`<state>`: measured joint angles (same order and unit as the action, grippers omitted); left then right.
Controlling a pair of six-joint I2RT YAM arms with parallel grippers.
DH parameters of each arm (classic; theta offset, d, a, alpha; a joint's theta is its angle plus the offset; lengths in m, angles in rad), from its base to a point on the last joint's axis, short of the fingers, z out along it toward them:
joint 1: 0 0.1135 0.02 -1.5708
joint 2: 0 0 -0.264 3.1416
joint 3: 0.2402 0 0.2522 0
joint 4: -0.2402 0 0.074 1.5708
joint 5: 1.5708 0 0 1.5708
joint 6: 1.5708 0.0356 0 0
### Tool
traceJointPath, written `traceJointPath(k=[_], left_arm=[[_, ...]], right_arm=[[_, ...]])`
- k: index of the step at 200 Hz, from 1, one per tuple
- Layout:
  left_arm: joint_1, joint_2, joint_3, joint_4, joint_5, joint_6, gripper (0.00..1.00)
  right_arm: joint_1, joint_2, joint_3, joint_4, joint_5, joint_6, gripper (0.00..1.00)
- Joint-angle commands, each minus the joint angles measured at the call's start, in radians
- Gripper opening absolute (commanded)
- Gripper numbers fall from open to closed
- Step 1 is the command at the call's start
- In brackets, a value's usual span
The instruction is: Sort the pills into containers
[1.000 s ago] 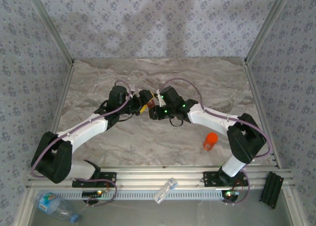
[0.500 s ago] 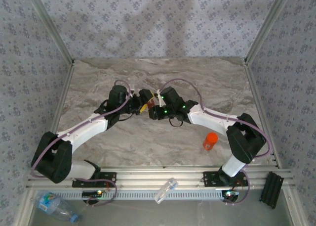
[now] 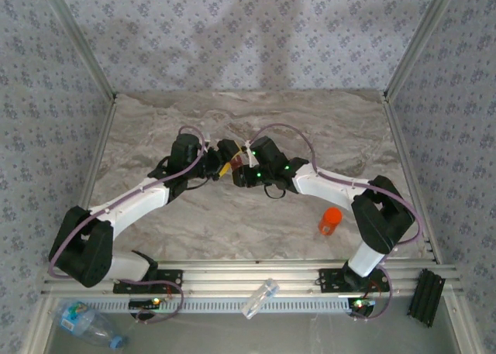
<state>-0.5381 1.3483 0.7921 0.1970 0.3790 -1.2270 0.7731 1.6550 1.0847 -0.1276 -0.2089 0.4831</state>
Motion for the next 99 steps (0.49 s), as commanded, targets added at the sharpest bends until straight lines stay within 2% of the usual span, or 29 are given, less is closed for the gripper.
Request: traceJointPath(k=[1, 62, 99], left_arm=[[-0.016, -0.048, 0.061, 0.113, 0.018, 0.008, 0.84], [-0.017, -0.066, 0.051, 0.192, 0.029, -0.051, 0.84], [-0.016, -0.072, 0.042, 0.141, -0.001, -0.034, 0.84]], right_arm=[[0.016, 0.031, -0.037, -0.042, -0.008, -0.002, 0.23], [0.01, 0.05, -0.045, -0.027, -0.01, 0.006, 0.23], [0.008, 0.047, -0.044, -0.03, -0.012, 0.006, 0.22]])
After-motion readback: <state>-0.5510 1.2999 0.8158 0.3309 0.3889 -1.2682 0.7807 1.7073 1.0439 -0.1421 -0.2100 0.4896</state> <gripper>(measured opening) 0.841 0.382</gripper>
